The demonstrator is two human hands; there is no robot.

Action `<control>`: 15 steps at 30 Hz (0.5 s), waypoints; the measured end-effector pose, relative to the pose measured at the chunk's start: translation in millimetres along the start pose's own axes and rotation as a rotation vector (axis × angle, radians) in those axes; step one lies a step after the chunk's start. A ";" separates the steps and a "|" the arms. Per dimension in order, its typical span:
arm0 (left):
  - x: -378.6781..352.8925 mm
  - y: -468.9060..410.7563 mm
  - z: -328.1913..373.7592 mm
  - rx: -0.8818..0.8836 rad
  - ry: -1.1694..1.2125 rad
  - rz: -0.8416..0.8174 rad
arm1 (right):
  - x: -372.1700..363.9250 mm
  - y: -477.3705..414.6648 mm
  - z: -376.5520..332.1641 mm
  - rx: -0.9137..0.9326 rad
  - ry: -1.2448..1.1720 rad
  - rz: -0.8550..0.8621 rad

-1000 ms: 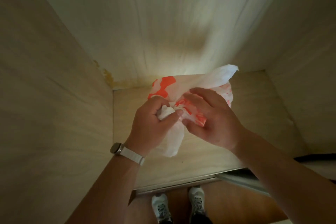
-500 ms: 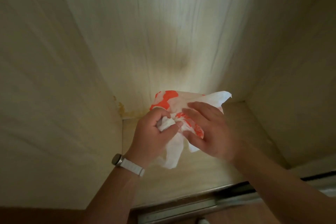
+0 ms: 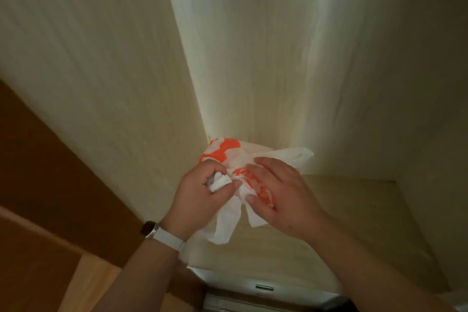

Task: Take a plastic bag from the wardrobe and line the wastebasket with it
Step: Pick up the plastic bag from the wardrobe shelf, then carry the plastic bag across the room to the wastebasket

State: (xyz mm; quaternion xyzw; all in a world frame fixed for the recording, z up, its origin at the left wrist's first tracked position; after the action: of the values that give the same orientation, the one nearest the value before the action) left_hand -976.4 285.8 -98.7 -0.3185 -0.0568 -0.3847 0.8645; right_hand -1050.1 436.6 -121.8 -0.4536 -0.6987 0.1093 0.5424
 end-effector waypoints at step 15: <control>115.9 156.4 50.5 0.192 -0.429 0.367 | -38.9 55.6 -121.3 0.305 -0.381 -0.381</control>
State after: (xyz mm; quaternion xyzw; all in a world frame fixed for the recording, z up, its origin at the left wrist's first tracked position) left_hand -778.4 321.3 -98.4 -0.3144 -0.2156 -0.1388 0.9140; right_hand -917.5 397.6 -136.3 -0.1989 -0.8357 0.1923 0.4744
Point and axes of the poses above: each hand's wrist, its own y-axis away from the middle knuckle, its own x-axis out of the back of the hand, z = x × y, the point moved 8 cm from there along -y, towards the middle knuckle, and after that the axes turned 12 degrees about z, right-handed, at the moved point
